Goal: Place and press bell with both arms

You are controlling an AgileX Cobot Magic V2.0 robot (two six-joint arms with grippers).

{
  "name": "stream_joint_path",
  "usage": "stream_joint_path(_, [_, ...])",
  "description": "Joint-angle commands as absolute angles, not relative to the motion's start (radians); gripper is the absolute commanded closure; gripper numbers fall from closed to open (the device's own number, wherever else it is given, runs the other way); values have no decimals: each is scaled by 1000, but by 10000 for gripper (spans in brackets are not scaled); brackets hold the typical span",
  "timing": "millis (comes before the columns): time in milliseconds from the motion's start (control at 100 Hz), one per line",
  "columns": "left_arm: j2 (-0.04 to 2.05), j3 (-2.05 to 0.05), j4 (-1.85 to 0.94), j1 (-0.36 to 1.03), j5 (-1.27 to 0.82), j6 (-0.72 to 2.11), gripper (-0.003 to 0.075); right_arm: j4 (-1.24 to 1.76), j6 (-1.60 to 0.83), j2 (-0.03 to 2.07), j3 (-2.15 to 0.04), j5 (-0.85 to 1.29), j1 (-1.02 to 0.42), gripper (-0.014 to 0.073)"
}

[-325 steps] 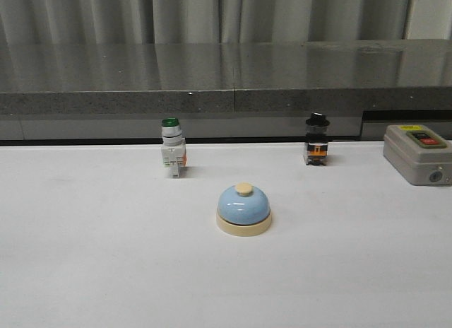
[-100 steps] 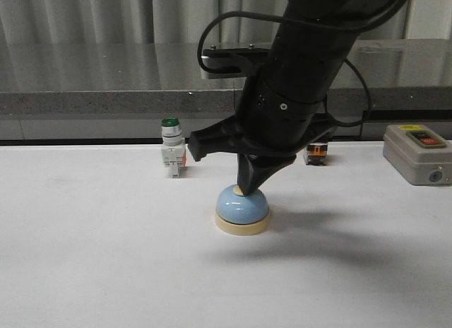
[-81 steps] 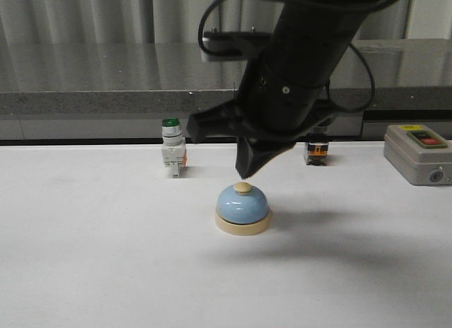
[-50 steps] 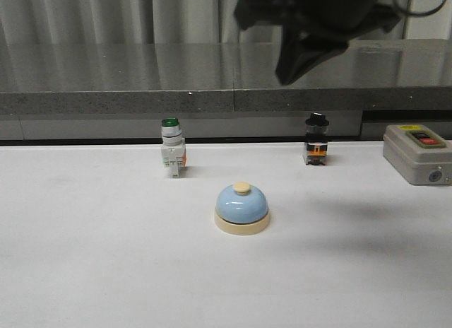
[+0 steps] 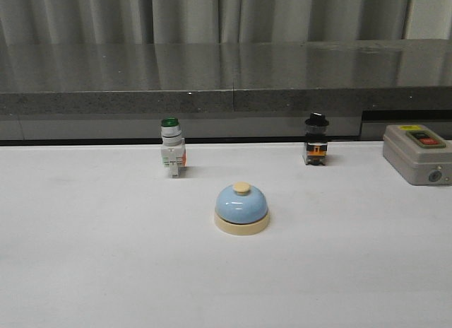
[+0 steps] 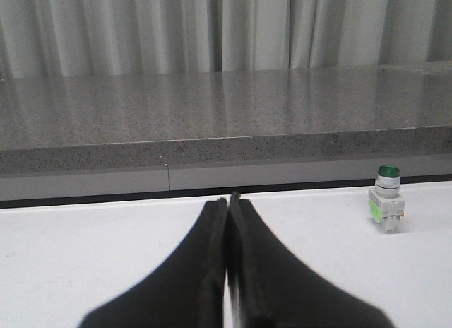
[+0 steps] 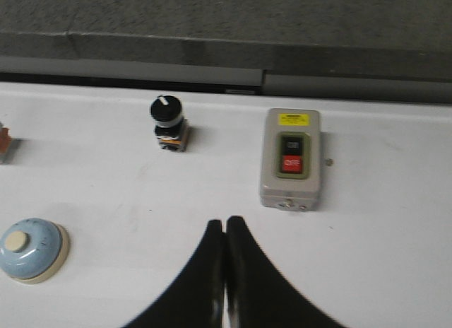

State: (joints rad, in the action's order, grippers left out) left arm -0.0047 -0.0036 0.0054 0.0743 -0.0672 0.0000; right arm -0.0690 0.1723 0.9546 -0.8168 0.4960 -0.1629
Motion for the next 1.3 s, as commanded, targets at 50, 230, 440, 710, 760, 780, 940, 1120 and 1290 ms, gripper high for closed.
stream_joint_path(50, [-37,53,6,73,17,-11,741,-84,165,772,-743,434,-88,658])
stream_joint_path(230, [-37,53,6,73,17,-11,741,-107,165,535,-622,444,-58,658])
stream_joint_path(440, [-37,53,6,73,17,-11,741,-107,165,328,-523,461,-58,658])
stream_joint_path(710, [-37,53,6,73,17,-11,741,-107,165,267,-509,468,-58,658])
stream_joint_path(760, [-37,53,6,73,17,-11,741,-107,165,267,-509,468,-58,658])
stream_joint_path(780, [-37,53,6,73,17,-11,741,-107,165,267,-509,468,-58,658])
stream_joint_path(940, [-37,53,6,73,17,-11,741,-107,165,267,-509,468,-58,658])
stream_joint_path(1120, [-37,53,6,73,17,-11,741,-107,165,267,-509,468,-58,658])
stream_joint_path(1290, [-37,53,6,73,17,-11,741,-107,165,267,-509,467,-58,658])
